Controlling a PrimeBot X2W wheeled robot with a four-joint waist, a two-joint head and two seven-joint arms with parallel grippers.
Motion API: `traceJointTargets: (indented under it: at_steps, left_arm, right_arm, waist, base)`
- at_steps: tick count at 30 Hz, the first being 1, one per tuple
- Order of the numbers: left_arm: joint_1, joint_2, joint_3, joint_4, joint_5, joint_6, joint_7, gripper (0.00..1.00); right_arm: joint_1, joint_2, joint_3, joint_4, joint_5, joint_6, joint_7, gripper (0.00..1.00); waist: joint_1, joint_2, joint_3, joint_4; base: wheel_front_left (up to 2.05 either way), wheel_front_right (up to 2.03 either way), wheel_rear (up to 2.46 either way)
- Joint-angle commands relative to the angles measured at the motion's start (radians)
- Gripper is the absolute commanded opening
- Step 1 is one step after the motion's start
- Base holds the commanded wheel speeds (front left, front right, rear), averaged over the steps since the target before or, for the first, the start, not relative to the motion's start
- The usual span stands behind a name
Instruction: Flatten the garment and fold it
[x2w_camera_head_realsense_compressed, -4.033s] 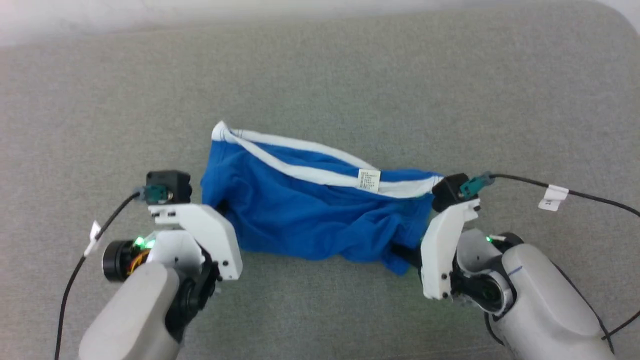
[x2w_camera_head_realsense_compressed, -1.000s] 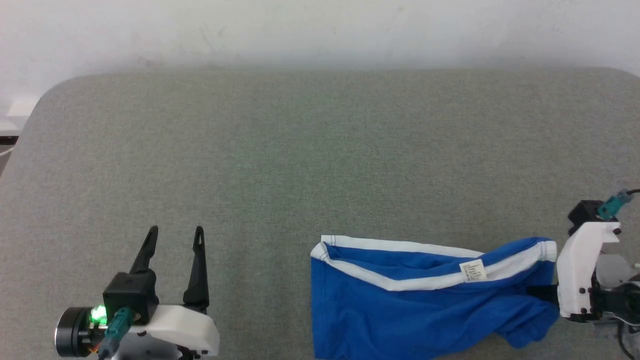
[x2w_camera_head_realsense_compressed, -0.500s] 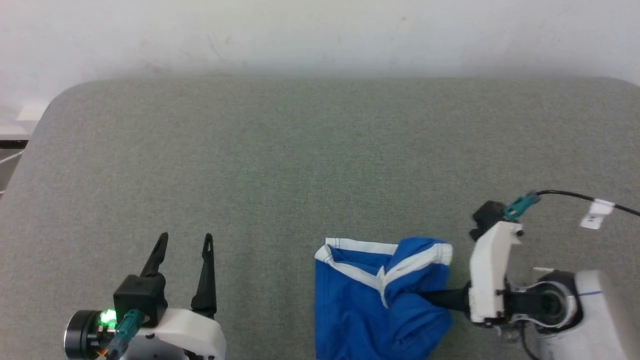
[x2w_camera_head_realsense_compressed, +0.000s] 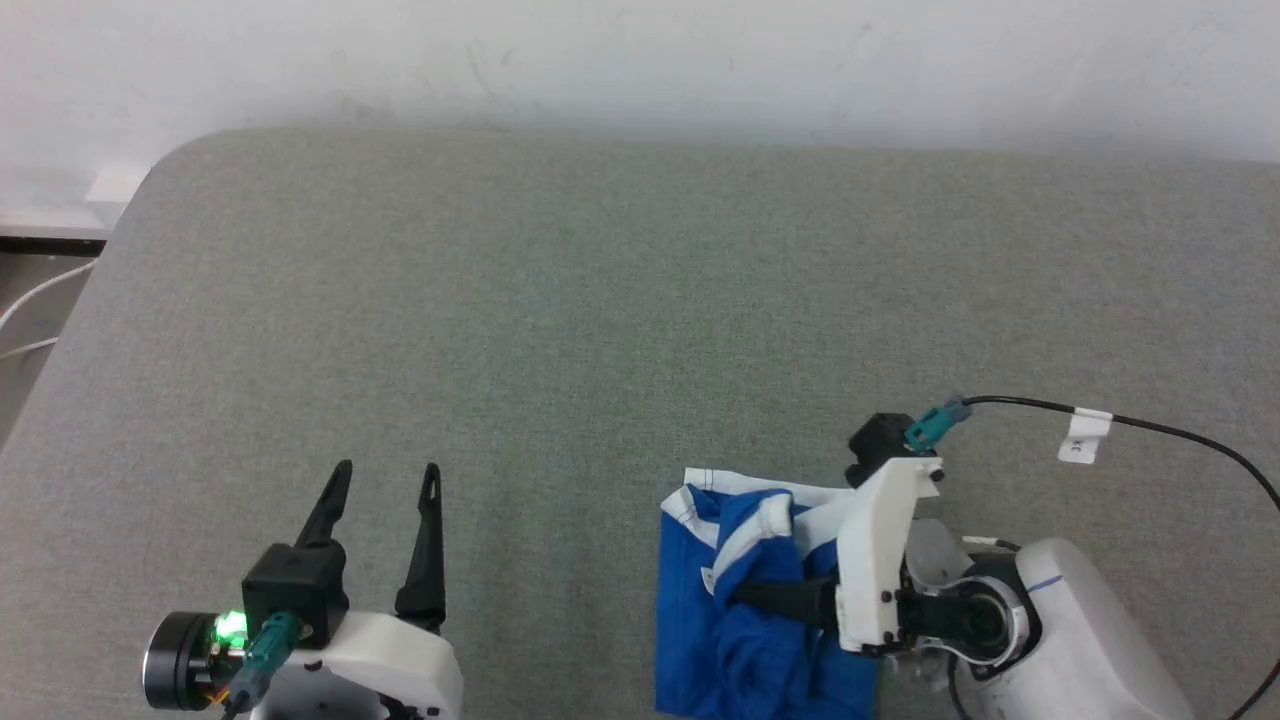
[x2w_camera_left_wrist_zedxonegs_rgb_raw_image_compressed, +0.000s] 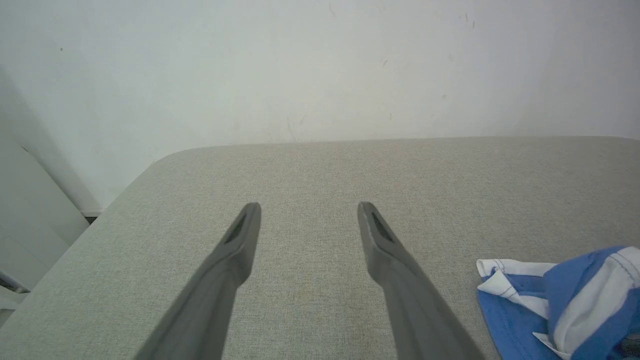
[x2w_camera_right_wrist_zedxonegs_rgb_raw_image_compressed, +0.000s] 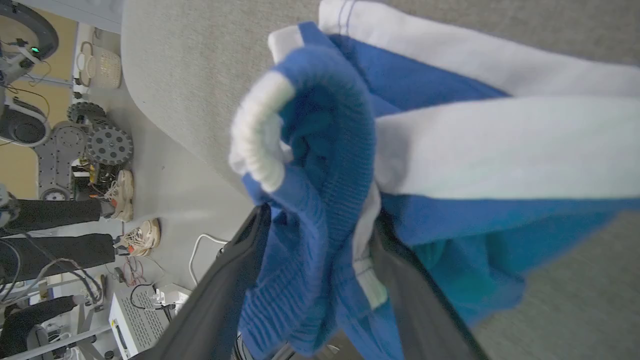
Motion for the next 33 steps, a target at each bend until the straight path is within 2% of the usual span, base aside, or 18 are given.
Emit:
traceJointTargets:
  at_steps: [1,7,13,15,19,23,26,30,33]
  left_arm:
    - [-0.015,-0.003,0.0,0.005,0.001,-0.002,-0.006,1.0]
    - [-0.012,-0.002,-0.003,0.008,0.002,0.002,-0.009,1.0]
    - [-0.013,-0.004,-0.003,0.006,0.002,0.008,-0.009,1.0]
    - [-0.013,-0.005,-0.003,0.005,0.002,0.011,-0.01,1.0]
    - [-0.008,-0.004,0.003,0.003,-0.001,0.019,-0.013,1.0]
    - [0.0,-0.004,0.009,0.002,-0.005,0.029,-0.016,1.0]
    - [0.01,-0.004,0.015,0.0,-0.009,0.038,-0.018,1.0]
    - [0.024,-0.001,0.025,-0.003,-0.015,0.049,-0.021,1.0]
    - [0.037,0.004,0.039,-0.003,-0.019,0.062,-0.026,1.0]
  right_arm:
    - [-0.016,0.002,0.013,0.004,0.023,-0.001,-0.013,1.0]
    - [-0.046,0.002,0.08,-0.01,0.077,-0.001,-0.099,1.0]
    - [-0.07,0.002,0.137,-0.103,0.078,-0.001,-0.211,1.0]
    - [-0.073,-0.002,0.156,-0.162,0.045,-0.001,-0.282,1.0]
    - [-0.054,-0.062,0.188,-0.261,-0.089,-0.001,-0.47,1.0]
    - [0.002,-0.107,0.129,-0.305,-0.231,-0.001,-0.66,1.0]
    - [0.058,-0.114,0.047,-0.329,-0.308,-0.001,-0.769,1.0]
    - [0.147,-0.113,-0.051,-0.381,-0.376,-0.001,-0.852,1.0]
    - [0.223,-0.108,-0.106,-0.435,-0.413,-0.001,-0.87,1.0]
  waist:
    - [0.0,0.0,0.001,0.001]
    - [0.0,0.0,-0.001,-0.008]
    - [0.0,0.0,-0.001,-0.022]
    - [0.0,0.0,-0.001,-0.027]
    - [0.0,0.0,-0.004,-0.043]
    - [0.0,0.0,-0.012,-0.06]
    - [0.0,0.0,-0.019,-0.074]
    - [0.0,0.0,-0.029,-0.09]
    - [0.0,0.0,-0.035,-0.104]
  base:
    - [0.0,0.0,0.0]
    - [0.0,0.0,0.0]
    - [0.0,0.0,0.0]
    - [0.0,0.0,0.0]
    - [0.0,0.0,0.0]
    - [0.0,0.0,0.0]
    - [0.0,0.0,0.0]
    - [0.0,0.0,0.0]
    - [0.0,0.0,0.0]
